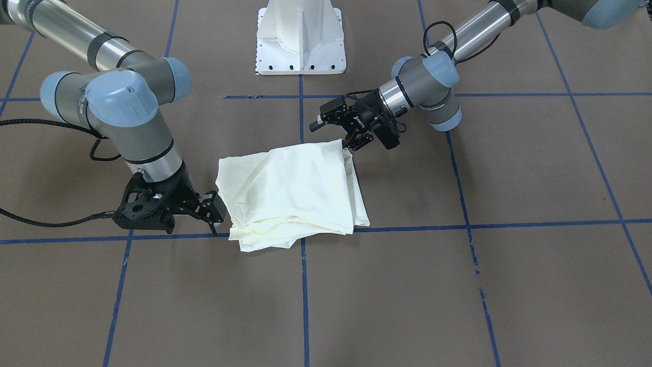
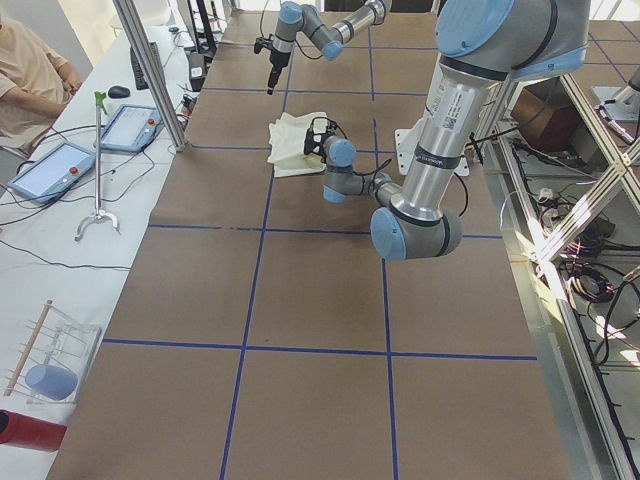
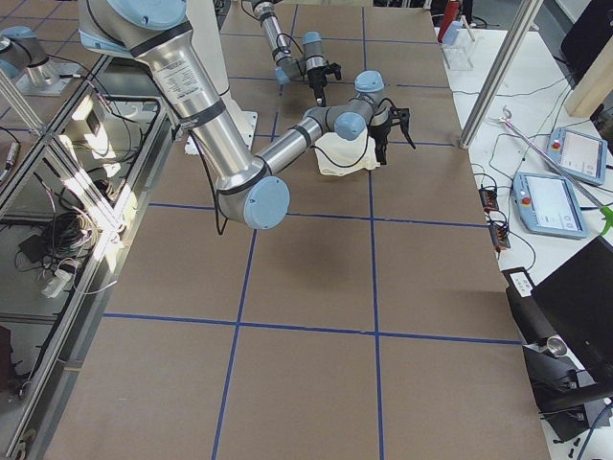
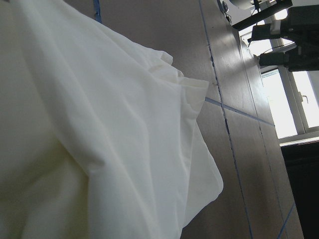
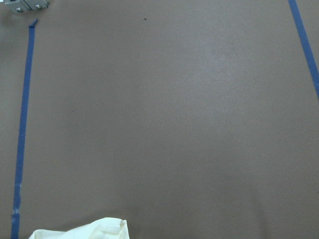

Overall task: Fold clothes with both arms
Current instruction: 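Grasp the side edge of the folded shirt nearest the left gripper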

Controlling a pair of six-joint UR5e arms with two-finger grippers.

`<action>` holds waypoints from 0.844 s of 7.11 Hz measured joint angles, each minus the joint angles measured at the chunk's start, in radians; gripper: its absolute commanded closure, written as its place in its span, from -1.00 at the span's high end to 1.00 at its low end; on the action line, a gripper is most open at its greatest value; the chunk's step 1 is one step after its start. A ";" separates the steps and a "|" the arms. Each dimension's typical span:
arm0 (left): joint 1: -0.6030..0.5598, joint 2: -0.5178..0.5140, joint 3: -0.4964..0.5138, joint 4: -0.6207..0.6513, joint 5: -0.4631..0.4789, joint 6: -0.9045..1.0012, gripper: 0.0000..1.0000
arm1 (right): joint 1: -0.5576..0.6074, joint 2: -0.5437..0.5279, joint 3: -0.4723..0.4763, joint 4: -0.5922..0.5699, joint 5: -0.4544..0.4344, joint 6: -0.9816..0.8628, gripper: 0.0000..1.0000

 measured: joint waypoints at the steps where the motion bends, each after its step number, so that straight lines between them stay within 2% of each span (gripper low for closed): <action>1: 0.007 0.003 -0.003 -0.001 -0.020 0.007 1.00 | 0.000 -0.002 0.000 0.000 0.000 0.000 1.00; 4: 0.017 0.086 -0.083 0.003 -0.115 0.076 1.00 | 0.000 -0.004 -0.002 0.000 0.000 -0.003 1.00; 6: 0.011 0.126 -0.142 0.025 -0.123 0.083 0.93 | -0.001 -0.003 -0.001 0.000 0.000 -0.001 1.00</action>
